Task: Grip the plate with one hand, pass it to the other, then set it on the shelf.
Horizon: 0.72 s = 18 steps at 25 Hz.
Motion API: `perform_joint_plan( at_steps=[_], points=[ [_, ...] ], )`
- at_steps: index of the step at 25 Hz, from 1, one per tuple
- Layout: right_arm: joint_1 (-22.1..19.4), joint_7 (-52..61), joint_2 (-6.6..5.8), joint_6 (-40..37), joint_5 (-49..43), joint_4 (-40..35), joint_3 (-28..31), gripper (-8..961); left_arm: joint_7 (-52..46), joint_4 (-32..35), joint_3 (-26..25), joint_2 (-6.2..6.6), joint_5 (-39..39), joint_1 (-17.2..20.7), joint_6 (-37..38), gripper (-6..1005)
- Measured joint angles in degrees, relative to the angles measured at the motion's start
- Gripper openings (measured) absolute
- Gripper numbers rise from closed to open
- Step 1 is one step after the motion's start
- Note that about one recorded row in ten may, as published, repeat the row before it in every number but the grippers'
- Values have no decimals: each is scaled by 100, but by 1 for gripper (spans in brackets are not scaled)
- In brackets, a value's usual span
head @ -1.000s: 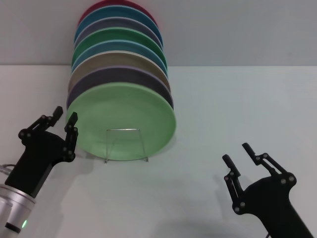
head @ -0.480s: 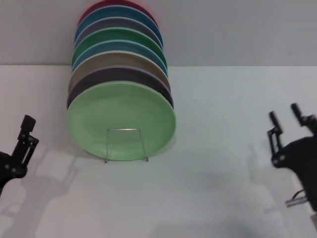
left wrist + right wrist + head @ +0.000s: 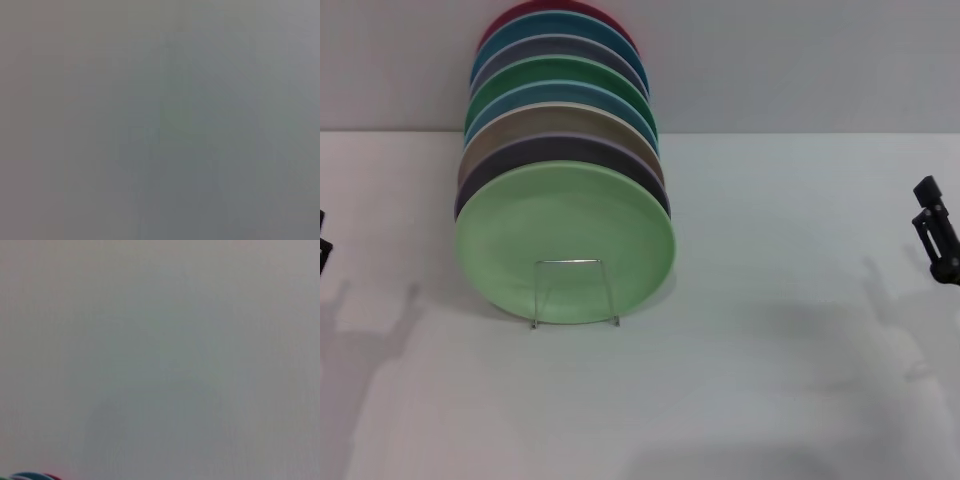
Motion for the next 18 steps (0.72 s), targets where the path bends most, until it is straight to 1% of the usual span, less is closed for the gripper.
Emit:
perform_joint_plan(
  at_steps=[4, 8, 11, 14, 16, 18],
  points=[
    [-20, 24, 1, 0, 1, -60, 221, 575, -28, 1, -112, -14, 2, -51, -155, 860],
    [-33, -200, 11, 3, 5, -71, 376, 598, 50, -40, -128, -21, -7, -118, -421, 860],
    [1, -613, 22, 21, 6, -65, 431, 615, 282, -78, -129, -36, -7, -191, -646, 860],
    [33, -701, 23, 54, 6, -60, 510, 626, 311, -84, -123, -44, -8, -216, -674, 860],
    [48, -715, 30, 135, 7, -42, 730, 625, 311, -85, -128, -44, -8, -230, -692, 860],
    [55, -718, 31, 183, 7, -37, 795, 624, 311, -85, -129, -44, -7, -233, -699, 860]
  ],
)
